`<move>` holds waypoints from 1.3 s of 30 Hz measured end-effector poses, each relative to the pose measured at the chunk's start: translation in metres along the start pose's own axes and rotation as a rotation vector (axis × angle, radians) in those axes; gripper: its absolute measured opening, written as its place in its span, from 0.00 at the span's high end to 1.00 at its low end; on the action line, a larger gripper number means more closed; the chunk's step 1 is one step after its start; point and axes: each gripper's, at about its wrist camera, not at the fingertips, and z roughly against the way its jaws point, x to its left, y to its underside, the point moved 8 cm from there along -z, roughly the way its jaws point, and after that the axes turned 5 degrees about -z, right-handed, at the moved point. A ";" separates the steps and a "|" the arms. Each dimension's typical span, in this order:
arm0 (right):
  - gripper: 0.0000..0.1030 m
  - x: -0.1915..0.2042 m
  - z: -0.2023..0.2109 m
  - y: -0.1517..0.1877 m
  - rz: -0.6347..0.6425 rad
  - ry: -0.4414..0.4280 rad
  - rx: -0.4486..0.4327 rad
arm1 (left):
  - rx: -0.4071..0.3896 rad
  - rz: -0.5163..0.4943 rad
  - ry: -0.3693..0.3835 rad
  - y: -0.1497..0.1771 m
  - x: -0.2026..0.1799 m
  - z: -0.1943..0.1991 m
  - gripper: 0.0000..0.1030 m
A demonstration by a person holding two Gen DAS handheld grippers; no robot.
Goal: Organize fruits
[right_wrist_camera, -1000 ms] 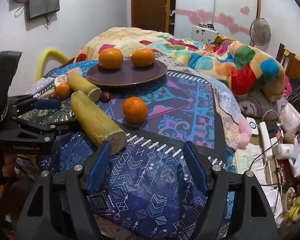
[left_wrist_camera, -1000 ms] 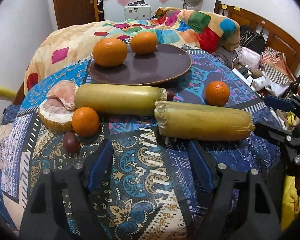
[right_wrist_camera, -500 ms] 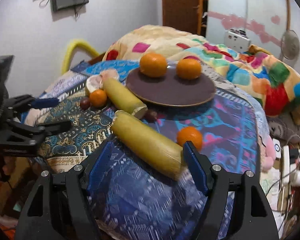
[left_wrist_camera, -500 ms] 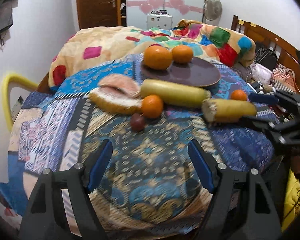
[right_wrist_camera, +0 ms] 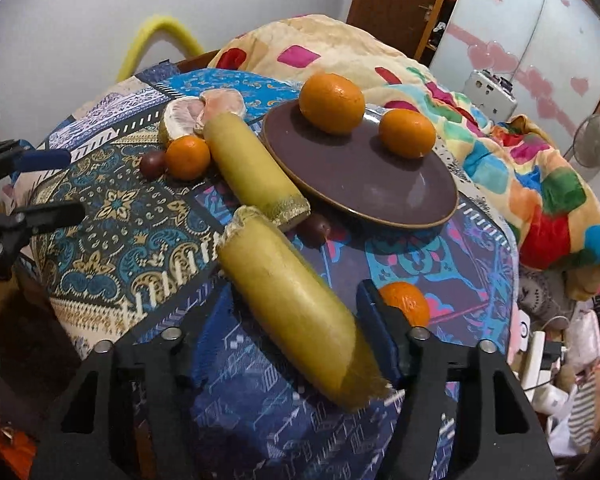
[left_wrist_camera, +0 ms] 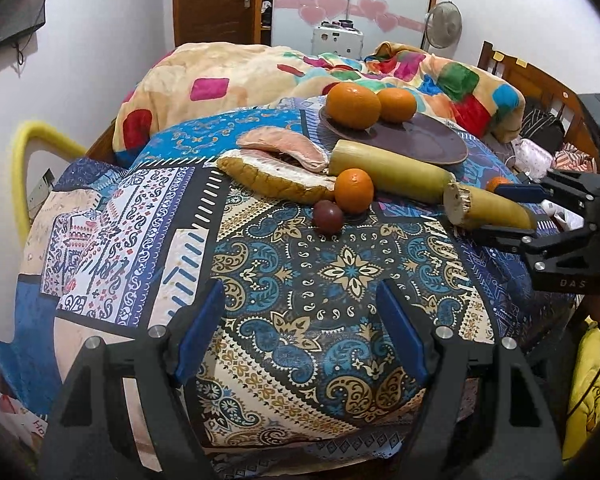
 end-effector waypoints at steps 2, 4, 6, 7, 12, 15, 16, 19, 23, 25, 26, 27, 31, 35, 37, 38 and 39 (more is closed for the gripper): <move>0.53 -0.001 0.006 0.003 -0.013 0.006 0.001 | -0.001 0.000 0.004 0.000 -0.002 0.001 0.24; 0.57 -0.001 0.012 0.007 -0.028 -0.005 0.010 | -0.008 -0.002 0.010 0.000 -0.004 0.004 0.24; 0.62 -0.002 0.017 0.010 -0.038 -0.021 0.023 | -0.018 -0.005 0.019 -0.001 -0.008 0.008 0.24; 0.64 -0.002 0.019 0.011 -0.038 -0.025 0.029 | -0.022 -0.008 0.024 -0.001 -0.010 0.010 0.24; 0.56 0.004 0.008 0.006 -0.002 -0.056 0.060 | -0.022 -0.016 0.034 -0.001 -0.020 0.012 0.24; 0.59 0.003 -0.007 0.005 0.006 -0.025 0.065 | -0.020 -0.018 0.039 -0.002 -0.024 0.012 0.24; 0.60 0.002 -0.007 0.004 -0.003 -0.032 0.056 | -0.021 -0.021 0.038 -0.003 -0.026 0.012 0.24; 0.63 -0.001 -0.002 0.005 -0.060 -0.083 0.043 | -0.020 -0.034 0.037 -0.006 -0.031 0.011 0.24; 0.64 -0.003 0.016 0.003 -0.098 -0.079 -0.017 | -0.027 -0.045 0.032 -0.015 -0.038 0.009 0.24; 0.65 -0.006 0.028 -0.001 -0.120 -0.086 -0.049 | -0.029 -0.048 0.035 -0.021 -0.043 0.006 0.24; 0.65 -0.010 0.036 -0.004 -0.135 -0.089 -0.072 | -0.030 -0.050 0.036 -0.025 -0.046 0.004 0.24; 0.65 -0.013 0.042 -0.007 -0.144 -0.086 -0.087 | -0.029 -0.055 0.032 -0.030 -0.051 0.001 0.24; 0.66 -0.034 0.061 -0.016 -0.197 -0.075 -0.136 | -0.014 -0.069 0.032 -0.044 -0.067 -0.014 0.23; 0.67 -0.059 0.073 -0.017 -0.244 -0.045 -0.166 | -0.012 -0.093 0.037 -0.057 -0.086 -0.028 0.23; 0.67 -0.069 0.074 -0.016 -0.261 -0.033 -0.169 | -0.010 -0.110 0.033 -0.064 -0.095 -0.037 0.23; 0.67 -0.075 0.074 -0.015 -0.271 -0.028 -0.168 | -0.009 -0.116 0.030 -0.066 -0.099 -0.040 0.23; 0.67 -0.079 0.072 -0.014 -0.276 -0.023 -0.166 | -0.008 -0.124 0.026 -0.069 -0.103 -0.045 0.23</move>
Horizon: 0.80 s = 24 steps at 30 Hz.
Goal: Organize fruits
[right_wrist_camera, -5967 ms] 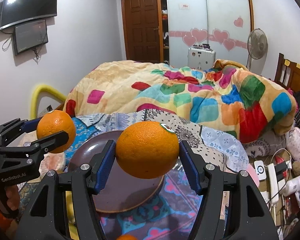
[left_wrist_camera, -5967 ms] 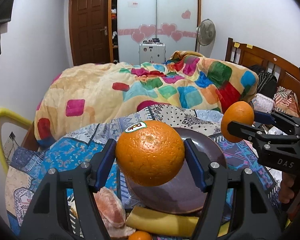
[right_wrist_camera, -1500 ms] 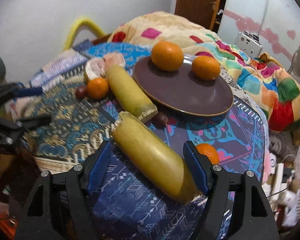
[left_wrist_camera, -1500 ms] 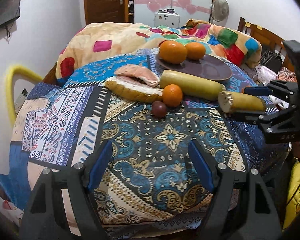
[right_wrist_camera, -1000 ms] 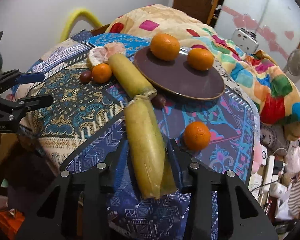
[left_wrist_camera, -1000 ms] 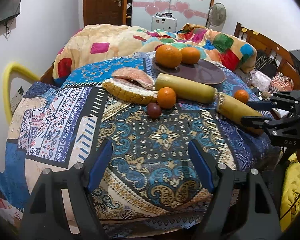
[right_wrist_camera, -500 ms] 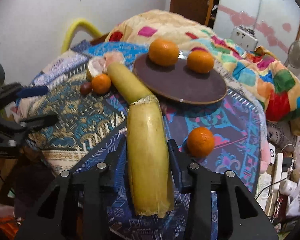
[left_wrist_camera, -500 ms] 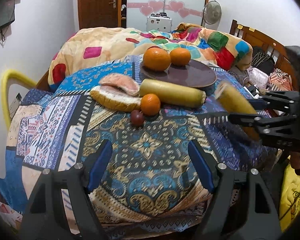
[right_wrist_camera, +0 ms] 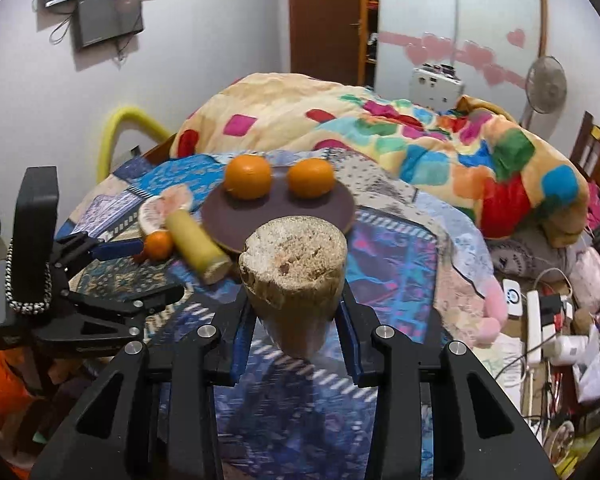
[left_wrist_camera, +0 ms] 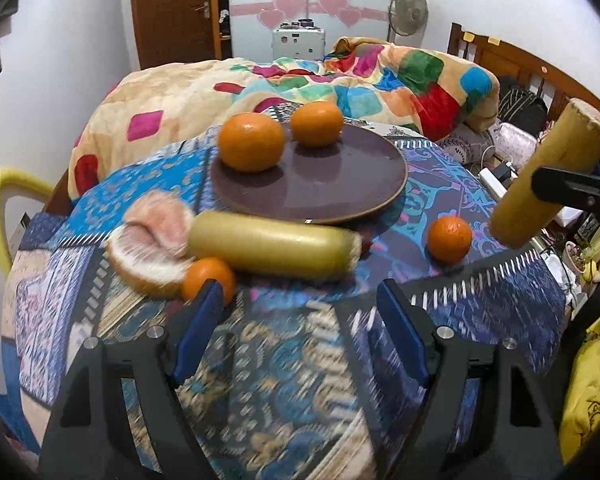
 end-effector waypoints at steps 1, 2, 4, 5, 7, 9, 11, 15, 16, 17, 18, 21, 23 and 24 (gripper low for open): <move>0.67 -0.004 -0.001 0.001 -0.003 0.008 0.003 | 0.000 -0.006 -0.007 -0.003 -0.003 -0.004 0.23; 0.67 -0.010 -0.003 0.002 -0.004 0.018 0.010 | -0.004 -0.014 -0.017 -0.007 -0.005 -0.008 0.23; 0.67 -0.017 -0.008 0.005 -0.006 0.029 0.027 | -0.011 -0.027 -0.047 -0.013 -0.008 -0.015 0.24; 0.67 -0.022 -0.012 0.009 -0.006 0.031 0.044 | -0.014 -0.030 -0.057 -0.015 -0.009 -0.018 0.24; 0.66 -0.029 -0.018 0.014 -0.008 0.042 0.067 | -0.011 -0.033 -0.063 -0.018 -0.011 -0.024 0.28; 0.66 -0.033 -0.030 0.020 -0.005 0.051 0.094 | -0.019 -0.038 -0.100 -0.019 -0.009 -0.027 0.34; 0.66 -0.037 -0.037 0.022 -0.009 0.048 0.097 | -0.031 -0.045 -0.117 -0.020 -0.008 -0.026 0.37; 0.66 -0.039 -0.041 0.014 -0.016 0.046 0.075 | -0.040 -0.062 -0.089 -0.016 -0.007 -0.022 0.48; 0.66 -0.039 -0.043 0.013 -0.016 0.045 0.074 | -0.041 -0.069 -0.086 -0.015 -0.008 -0.021 0.50; 0.66 -0.039 -0.047 0.013 -0.022 0.044 0.081 | -0.040 -0.077 -0.082 -0.013 -0.009 -0.019 0.53; 0.66 -0.040 -0.051 0.013 -0.027 0.042 0.086 | -0.039 -0.082 -0.073 -0.011 -0.009 -0.018 0.55; 0.66 -0.043 -0.062 0.019 -0.048 0.031 0.107 | -0.026 -0.076 -0.031 -0.003 -0.006 -0.013 0.57; 0.66 -0.044 -0.066 0.023 -0.060 0.022 0.115 | -0.012 -0.067 -0.013 0.004 -0.001 -0.008 0.60; 0.66 -0.045 -0.067 0.025 -0.062 0.030 0.114 | -0.001 -0.066 -0.010 0.008 0.001 -0.006 0.64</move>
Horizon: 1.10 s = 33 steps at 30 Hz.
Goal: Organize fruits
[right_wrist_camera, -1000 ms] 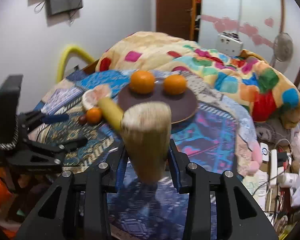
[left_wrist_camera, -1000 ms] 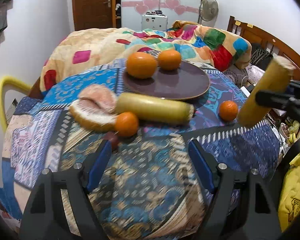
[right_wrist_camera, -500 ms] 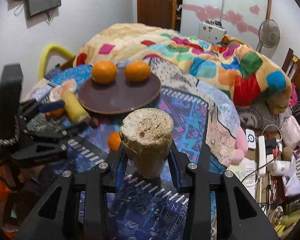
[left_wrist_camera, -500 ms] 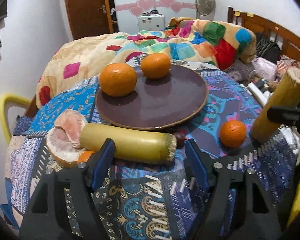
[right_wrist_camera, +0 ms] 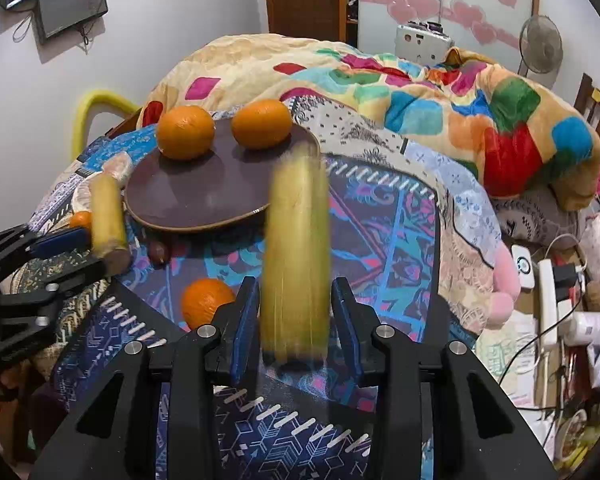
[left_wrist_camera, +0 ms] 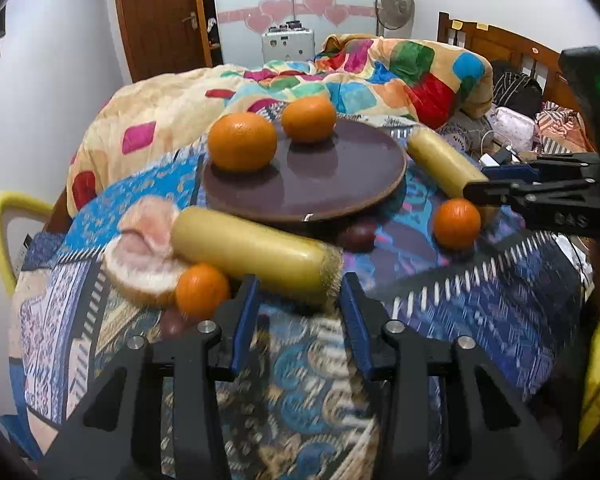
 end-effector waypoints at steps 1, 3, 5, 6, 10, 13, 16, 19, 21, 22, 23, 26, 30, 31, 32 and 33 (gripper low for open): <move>0.66 -0.001 0.000 0.001 -0.002 0.006 -0.003 | 0.011 0.002 0.002 0.004 0.003 0.002 0.65; 0.66 -0.002 0.001 0.001 -0.015 -0.015 -0.010 | 0.036 0.006 -0.002 0.011 0.008 0.005 0.67; 0.66 -0.002 0.002 0.001 -0.018 -0.021 -0.012 | 0.056 0.016 -0.011 0.016 0.015 0.007 0.67; 0.66 -0.002 0.002 0.002 -0.015 -0.021 -0.014 | 0.064 0.025 -0.003 0.017 0.018 0.010 0.67; 0.64 0.000 0.001 0.002 -0.006 -0.020 -0.018 | 0.049 0.055 0.014 0.011 0.019 0.020 0.66; 0.64 -0.001 -0.001 0.002 -0.005 -0.011 -0.023 | 0.025 0.058 0.011 0.000 0.014 0.021 0.50; 0.64 -0.002 -0.001 0.002 -0.015 -0.017 -0.024 | 0.023 0.059 -0.019 -0.011 0.007 0.013 0.43; 0.64 -0.002 -0.001 0.002 -0.015 -0.018 -0.024 | 0.052 0.079 -0.057 -0.012 0.006 -0.004 0.44; 0.64 -0.003 -0.002 0.002 -0.021 -0.020 -0.026 | 0.050 0.100 -0.094 -0.011 0.008 -0.010 0.45; 0.64 -0.003 -0.002 0.002 -0.022 -0.020 -0.028 | 0.044 0.111 -0.104 -0.012 0.008 -0.010 0.48; 0.64 -0.003 -0.002 0.002 -0.025 -0.021 -0.032 | 0.040 0.119 -0.128 -0.012 0.008 -0.010 0.52; 0.65 -0.003 -0.001 0.003 -0.028 -0.016 -0.039 | 0.034 0.138 -0.144 -0.011 0.011 -0.012 0.55; 0.66 -0.003 0.003 0.007 -0.034 -0.018 -0.042 | 0.033 0.126 -0.148 -0.005 0.009 -0.009 0.58; 0.66 -0.003 0.004 0.009 -0.034 -0.019 -0.041 | 0.033 0.121 -0.141 -0.004 0.008 -0.006 0.59; 0.66 -0.002 0.007 0.011 -0.032 -0.020 -0.040 | 0.034 0.119 -0.126 -0.001 0.008 -0.004 0.60; 0.66 -0.002 0.008 0.013 -0.031 -0.020 -0.039 | 0.036 0.119 -0.106 0.002 0.008 0.000 0.60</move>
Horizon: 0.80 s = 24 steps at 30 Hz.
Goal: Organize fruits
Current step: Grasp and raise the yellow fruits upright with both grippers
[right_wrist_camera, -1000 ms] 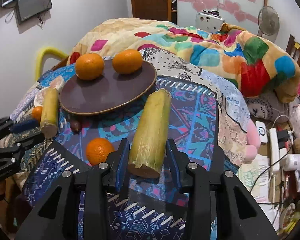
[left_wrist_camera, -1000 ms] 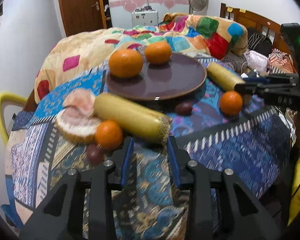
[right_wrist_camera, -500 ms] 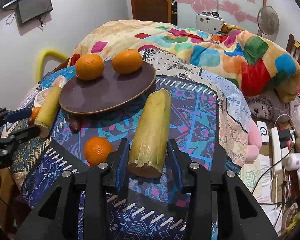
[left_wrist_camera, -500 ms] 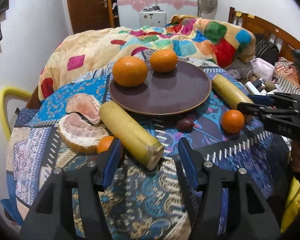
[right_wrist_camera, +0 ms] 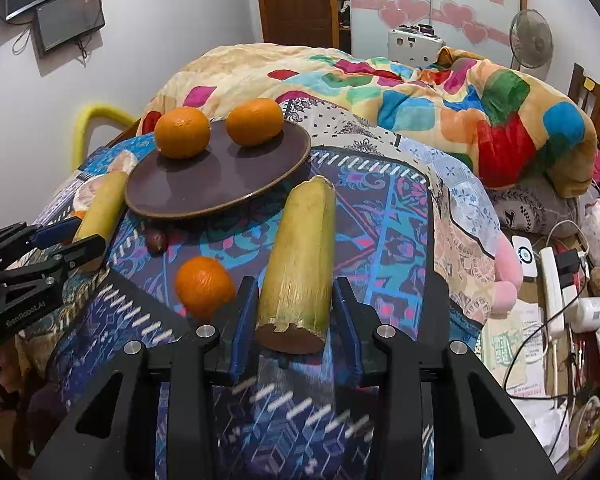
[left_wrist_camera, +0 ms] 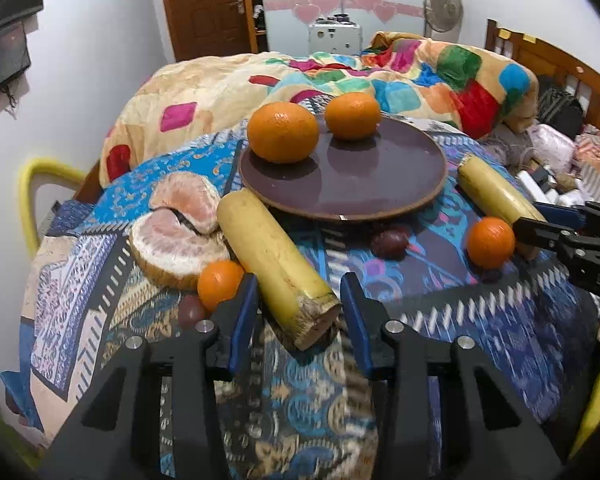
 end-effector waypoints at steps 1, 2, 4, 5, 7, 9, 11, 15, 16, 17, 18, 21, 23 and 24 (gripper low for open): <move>0.66 0.000 0.002 0.002 0.001 -0.001 0.001 | 0.004 -0.002 0.027 0.003 0.000 0.003 0.61; 0.66 0.000 0.005 0.005 0.002 -0.001 0.003 | 0.008 -0.004 0.054 0.006 0.001 0.008 0.62; 0.66 0.000 0.011 0.011 0.002 0.001 0.007 | 0.020 -0.014 0.103 0.014 0.001 0.015 0.64; 0.66 0.000 0.014 0.014 0.002 0.002 0.008 | 0.023 -0.021 0.121 0.018 0.001 0.020 0.65; 0.66 0.000 0.019 0.019 0.000 0.003 0.012 | 0.032 -0.034 0.146 0.026 0.002 0.028 0.66; 0.66 -0.001 0.025 0.026 -0.004 0.006 0.018 | 0.042 -0.041 0.169 0.034 0.003 0.035 0.66; 0.66 0.000 0.031 0.032 -0.006 0.007 0.022 | 0.053 -0.046 0.190 0.041 0.004 0.042 0.66; 0.66 0.003 0.039 0.042 0.013 0.020 0.033 | 0.063 -0.077 0.189 0.046 0.003 0.049 0.67; 0.66 0.003 0.040 0.043 0.017 0.025 0.037 | 0.071 -0.084 0.191 0.045 0.003 0.049 0.67; 0.66 0.004 0.041 0.043 0.016 0.030 0.044 | 0.079 -0.085 0.194 0.044 0.002 0.049 0.67; 0.66 0.003 0.042 0.042 0.009 0.031 0.045 | 0.086 -0.087 0.202 0.043 0.002 0.048 0.66; 0.66 0.001 0.043 0.034 0.003 0.033 0.036 | 0.086 -0.097 0.221 0.035 0.002 0.046 0.59; 0.66 0.001 0.040 0.028 0.004 0.035 0.034 | 0.091 -0.106 0.217 0.030 0.003 0.041 0.58; 0.66 0.001 0.038 0.026 0.005 0.035 0.038 | 0.098 -0.112 0.214 0.028 0.003 0.036 0.58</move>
